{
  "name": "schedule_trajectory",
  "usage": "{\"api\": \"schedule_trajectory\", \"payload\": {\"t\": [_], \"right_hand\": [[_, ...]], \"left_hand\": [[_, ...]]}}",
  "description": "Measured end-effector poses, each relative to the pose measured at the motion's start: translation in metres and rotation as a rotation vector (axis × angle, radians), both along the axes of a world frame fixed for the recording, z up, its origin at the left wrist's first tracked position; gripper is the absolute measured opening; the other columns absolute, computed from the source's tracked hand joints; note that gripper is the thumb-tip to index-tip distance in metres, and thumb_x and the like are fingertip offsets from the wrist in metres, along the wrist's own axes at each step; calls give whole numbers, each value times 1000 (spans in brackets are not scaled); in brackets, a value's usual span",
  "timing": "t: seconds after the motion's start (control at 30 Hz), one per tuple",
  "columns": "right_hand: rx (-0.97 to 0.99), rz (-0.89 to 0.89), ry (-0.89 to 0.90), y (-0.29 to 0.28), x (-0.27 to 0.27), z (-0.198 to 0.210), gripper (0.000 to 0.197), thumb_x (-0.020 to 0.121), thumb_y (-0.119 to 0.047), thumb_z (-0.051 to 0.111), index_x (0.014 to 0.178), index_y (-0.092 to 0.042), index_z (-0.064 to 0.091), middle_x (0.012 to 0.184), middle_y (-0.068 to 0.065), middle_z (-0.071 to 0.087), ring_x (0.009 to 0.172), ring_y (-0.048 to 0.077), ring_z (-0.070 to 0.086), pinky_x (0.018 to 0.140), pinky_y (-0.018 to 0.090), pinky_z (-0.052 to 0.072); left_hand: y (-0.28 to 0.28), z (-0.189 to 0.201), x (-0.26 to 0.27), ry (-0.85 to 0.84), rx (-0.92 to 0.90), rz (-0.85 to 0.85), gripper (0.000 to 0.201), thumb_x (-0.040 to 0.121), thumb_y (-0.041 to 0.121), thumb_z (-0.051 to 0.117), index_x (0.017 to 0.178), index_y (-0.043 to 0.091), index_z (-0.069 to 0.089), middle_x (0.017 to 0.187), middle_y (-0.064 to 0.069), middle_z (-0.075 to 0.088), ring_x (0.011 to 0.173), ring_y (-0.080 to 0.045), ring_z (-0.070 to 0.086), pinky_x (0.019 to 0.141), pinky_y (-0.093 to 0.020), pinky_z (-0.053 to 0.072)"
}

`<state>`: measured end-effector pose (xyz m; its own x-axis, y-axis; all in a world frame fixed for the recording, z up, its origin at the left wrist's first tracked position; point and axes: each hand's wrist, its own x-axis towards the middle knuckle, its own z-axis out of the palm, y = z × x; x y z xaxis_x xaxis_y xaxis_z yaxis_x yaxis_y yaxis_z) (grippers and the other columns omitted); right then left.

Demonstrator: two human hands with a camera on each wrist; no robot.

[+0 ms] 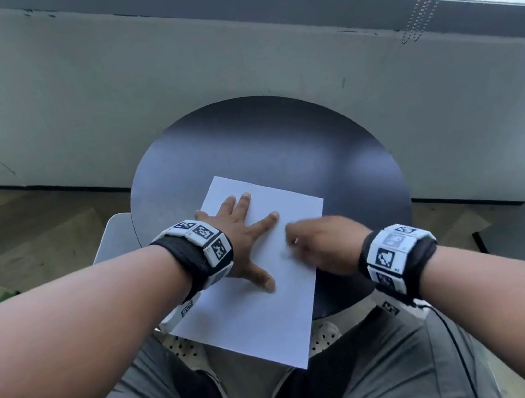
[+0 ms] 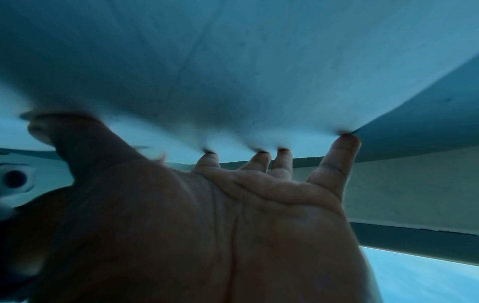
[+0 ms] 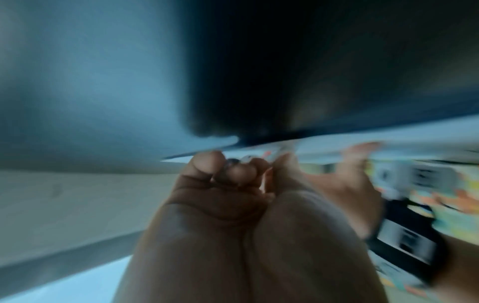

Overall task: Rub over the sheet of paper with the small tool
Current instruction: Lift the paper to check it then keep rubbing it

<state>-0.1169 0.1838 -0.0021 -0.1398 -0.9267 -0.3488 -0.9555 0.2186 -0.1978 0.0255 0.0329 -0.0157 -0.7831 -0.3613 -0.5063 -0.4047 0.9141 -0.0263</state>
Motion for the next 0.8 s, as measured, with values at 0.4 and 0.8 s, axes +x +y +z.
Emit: {"api": "schedule_trajectory", "payload": {"t": [0.4,0.8], "right_hand": [[-31,-133,74,6,-15,-1,27,97,-46,35,96,-20,40,101,4,59,93,32,57,76,38,45],[14,-177,-127,-3,-18,4,26,94,-51,53,94,-25,52,86,-8,62,82,20,58,70,32,47]], "left_hand": [[5,0,-2,-5,-12,22,133,42,99,52,144,53,-20,160,-4,-24,149,-30,-14,106,-73,19],[-14,-2,18,84,9,-52,133,52,96,53,154,34,-5,162,-12,-15,150,-31,-6,121,-48,12]]}}
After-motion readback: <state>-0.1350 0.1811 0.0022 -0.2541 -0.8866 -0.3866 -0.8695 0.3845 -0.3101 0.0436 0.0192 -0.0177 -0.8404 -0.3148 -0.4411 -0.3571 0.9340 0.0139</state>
